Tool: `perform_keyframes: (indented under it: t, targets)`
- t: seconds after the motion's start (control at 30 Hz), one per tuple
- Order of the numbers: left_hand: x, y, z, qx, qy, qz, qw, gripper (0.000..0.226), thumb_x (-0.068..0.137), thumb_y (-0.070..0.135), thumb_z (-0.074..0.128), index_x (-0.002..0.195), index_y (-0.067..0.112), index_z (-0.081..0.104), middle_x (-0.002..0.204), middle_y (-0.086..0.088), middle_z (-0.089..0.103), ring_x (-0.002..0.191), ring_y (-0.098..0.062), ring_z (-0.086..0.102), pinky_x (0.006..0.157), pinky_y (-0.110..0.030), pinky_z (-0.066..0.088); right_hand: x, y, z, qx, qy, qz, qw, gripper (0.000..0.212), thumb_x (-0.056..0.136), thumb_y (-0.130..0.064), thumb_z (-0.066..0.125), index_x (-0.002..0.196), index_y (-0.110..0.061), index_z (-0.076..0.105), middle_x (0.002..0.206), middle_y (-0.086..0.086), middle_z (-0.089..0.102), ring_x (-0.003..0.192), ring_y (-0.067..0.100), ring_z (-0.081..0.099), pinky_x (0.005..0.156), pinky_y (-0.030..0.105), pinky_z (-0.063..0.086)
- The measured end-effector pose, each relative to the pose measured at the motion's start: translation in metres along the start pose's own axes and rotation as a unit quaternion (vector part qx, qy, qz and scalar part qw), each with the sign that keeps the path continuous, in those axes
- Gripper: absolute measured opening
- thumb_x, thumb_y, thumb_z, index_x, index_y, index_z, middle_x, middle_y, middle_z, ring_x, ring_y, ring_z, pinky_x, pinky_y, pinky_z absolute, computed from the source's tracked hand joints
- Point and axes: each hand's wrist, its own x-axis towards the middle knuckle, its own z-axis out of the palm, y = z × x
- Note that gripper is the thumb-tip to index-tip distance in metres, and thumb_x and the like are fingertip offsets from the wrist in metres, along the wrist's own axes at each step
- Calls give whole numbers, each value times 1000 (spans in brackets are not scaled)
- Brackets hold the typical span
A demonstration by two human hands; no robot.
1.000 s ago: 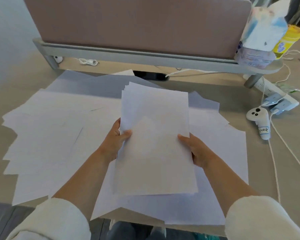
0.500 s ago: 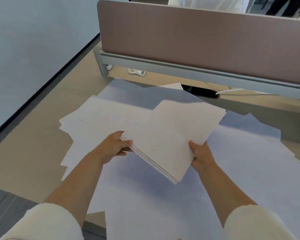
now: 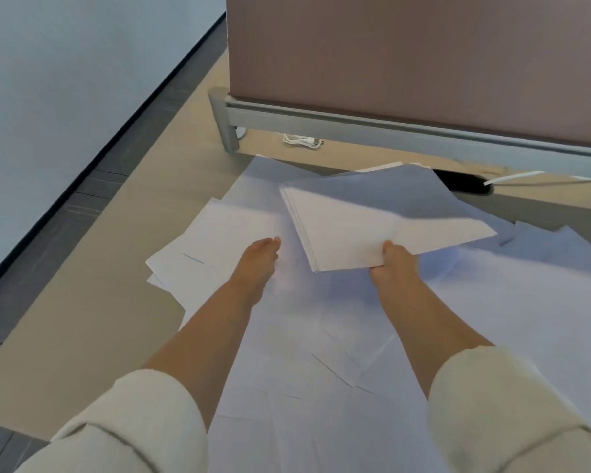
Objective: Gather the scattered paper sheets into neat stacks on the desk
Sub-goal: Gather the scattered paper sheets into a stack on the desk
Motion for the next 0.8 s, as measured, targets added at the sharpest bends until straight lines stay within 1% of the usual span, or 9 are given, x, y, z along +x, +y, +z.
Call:
perform_keyframes:
  t: [0.03, 0.1, 0.13, 0.23, 0.33, 0.47, 0.6, 0.7, 0.8]
  targets:
    - [4, 2, 2, -8, -4, -9, 1000, 48, 98, 30, 44, 140, 7, 39, 138, -8, 46, 127, -22, 45, 109, -38, 34, -2, 1, 6, 3, 1, 7, 1000, 36, 100, -5, 34, 135, -3, 40, 118, 20, 56, 103, 28, 57, 95, 26, 47]
    - [10, 5, 6, -27, -17, -21, 999, 40, 98, 29, 43, 133, 10, 44, 128, -7, 49, 118, -21, 48, 100, -33, 37, -1, 4, 13, 25, 1, 30, 999, 27, 98, -3, 36, 123, -9, 46, 92, 11, 56, 78, 20, 57, 70, 27, 57]
    - [13, 6, 8, -36, -22, -25, 999, 33, 98, 29, 43, 127, 12, 47, 120, -5, 50, 112, -20, 49, 96, -32, 38, 2, 6, 13, 27, 6, 36, 999, 26, 97, -3, 39, 120, -11, 46, 97, 12, 58, 78, 20, 58, 65, 28, 55]
    - [20, 10, 12, -39, -26, -43, 998, 19, 99, 28, 43, 105, 12, 52, 104, -4, 51, 101, -20, 50, 90, -31, 40, 7, 10, 10, -39, -10, 27, 999, 41, 96, 1, 37, 136, 1, 36, 134, 21, 47, 114, 33, 55, 69, 30, 51]
    - [26, 12, 15, -48, -19, -61, 997, 24, 98, 25, 43, 76, 17, 49, 84, -5, 48, 90, -22, 45, 80, -32, 37, 14, 4, 7, -13, -11, 19, 1000, 39, 94, 7, 36, 132, 0, 39, 98, 12, 57, 88, 24, 61, 80, 36, 51]
    - [34, 15, 23, -62, -9, -78, 995, 19, 98, 25, 44, 89, 12, 56, 100, -9, 49, 91, -22, 47, 80, -35, 41, 21, 2, 5, -38, -10, 22, 999, 36, 94, 5, 38, 128, -7, 45, 81, 5, 52, 65, 14, 51, 81, 37, 53]
    - [34, 19, 29, -71, 6, -94, 993, 29, 96, 26, 48, 122, 13, 51, 114, -6, 49, 100, -21, 54, 88, -40, 43, 25, 0, 0, -95, -25, 42, 994, 27, 96, -3, 41, 122, -5, 46, 99, 12, 58, 86, 24, 60, 67, 37, 57]
    - [33, 21, 32, -84, 2, -105, 991, 12, 95, 23, 49, 98, 13, 55, 98, -5, 55, 86, -19, 57, 76, -35, 45, 25, -1, -5, -105, -36, 52, 992, 26, 99, -8, 42, 123, -2, 46, 102, 13, 59, 89, 25, 61, 73, 36, 52]
    - [32, 22, 35, -107, 6, -109, 988, 15, 96, 19, 46, 86, 11, 53, 78, -4, 57, 68, -15, 55, 62, -28, 45, 23, -4, -6, -94, -47, 81, 991, 29, 99, -13, 44, 125, -1, 48, 102, 13, 61, 76, 22, 63, 53, 30, 57]
